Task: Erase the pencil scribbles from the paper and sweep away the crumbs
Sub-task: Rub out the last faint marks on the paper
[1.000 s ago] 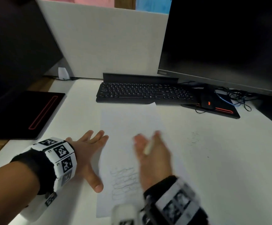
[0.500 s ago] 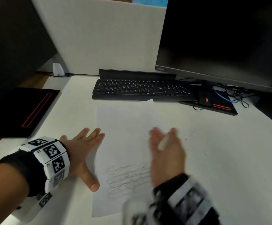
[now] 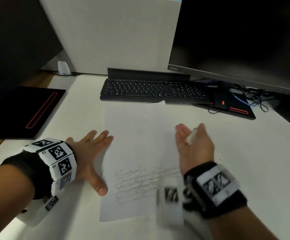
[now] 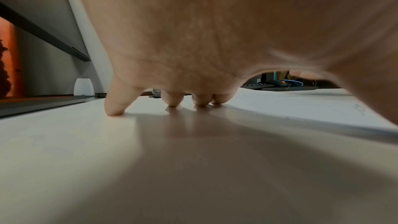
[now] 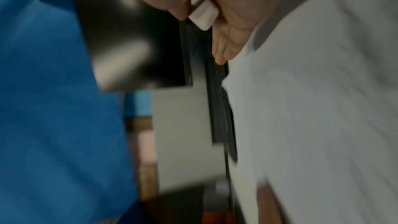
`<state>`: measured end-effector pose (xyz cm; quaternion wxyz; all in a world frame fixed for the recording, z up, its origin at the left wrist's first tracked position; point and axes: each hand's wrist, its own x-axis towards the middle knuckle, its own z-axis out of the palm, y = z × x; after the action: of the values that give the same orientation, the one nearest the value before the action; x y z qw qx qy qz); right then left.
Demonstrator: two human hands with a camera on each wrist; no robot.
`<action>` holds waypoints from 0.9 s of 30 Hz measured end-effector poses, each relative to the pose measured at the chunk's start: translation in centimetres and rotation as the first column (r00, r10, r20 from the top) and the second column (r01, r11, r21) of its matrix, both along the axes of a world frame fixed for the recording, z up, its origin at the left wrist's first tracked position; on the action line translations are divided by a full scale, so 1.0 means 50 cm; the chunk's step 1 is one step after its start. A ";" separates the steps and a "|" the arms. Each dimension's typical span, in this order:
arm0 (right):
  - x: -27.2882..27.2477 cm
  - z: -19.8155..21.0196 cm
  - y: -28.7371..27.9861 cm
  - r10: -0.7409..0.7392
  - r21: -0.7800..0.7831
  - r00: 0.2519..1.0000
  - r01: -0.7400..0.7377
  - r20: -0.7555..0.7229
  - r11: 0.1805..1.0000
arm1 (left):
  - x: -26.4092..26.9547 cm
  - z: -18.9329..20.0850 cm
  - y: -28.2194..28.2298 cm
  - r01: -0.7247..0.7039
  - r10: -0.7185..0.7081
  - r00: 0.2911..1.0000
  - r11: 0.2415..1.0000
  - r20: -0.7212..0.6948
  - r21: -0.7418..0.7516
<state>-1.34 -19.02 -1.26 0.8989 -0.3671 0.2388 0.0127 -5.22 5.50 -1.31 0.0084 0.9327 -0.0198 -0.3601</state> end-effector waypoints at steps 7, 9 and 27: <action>-0.147 -0.070 0.085 0.416 0.173 0.903 -0.396 -0.103 0.902 | 0.003 -0.006 -0.003 0.006 -0.006 1.000 0.999 0.017 0.045; -0.081 -0.062 0.022 0.258 0.110 0.963 -0.249 -0.079 0.962 | 0.004 -0.008 0.000 0.003 -0.003 1.000 0.999 0.021 0.035; -0.025 0.037 0.062 0.836 -0.860 0.364 -0.458 -0.411 -0.224 | 0.010 0.010 -0.041 0.019 -0.021 0.998 0.999 0.052 0.039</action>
<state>-2.61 -15.92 0.57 0.3644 -0.8608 -0.1970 0.2956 -4.72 3.44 -0.80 -0.0136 0.9415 -0.0223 -0.3360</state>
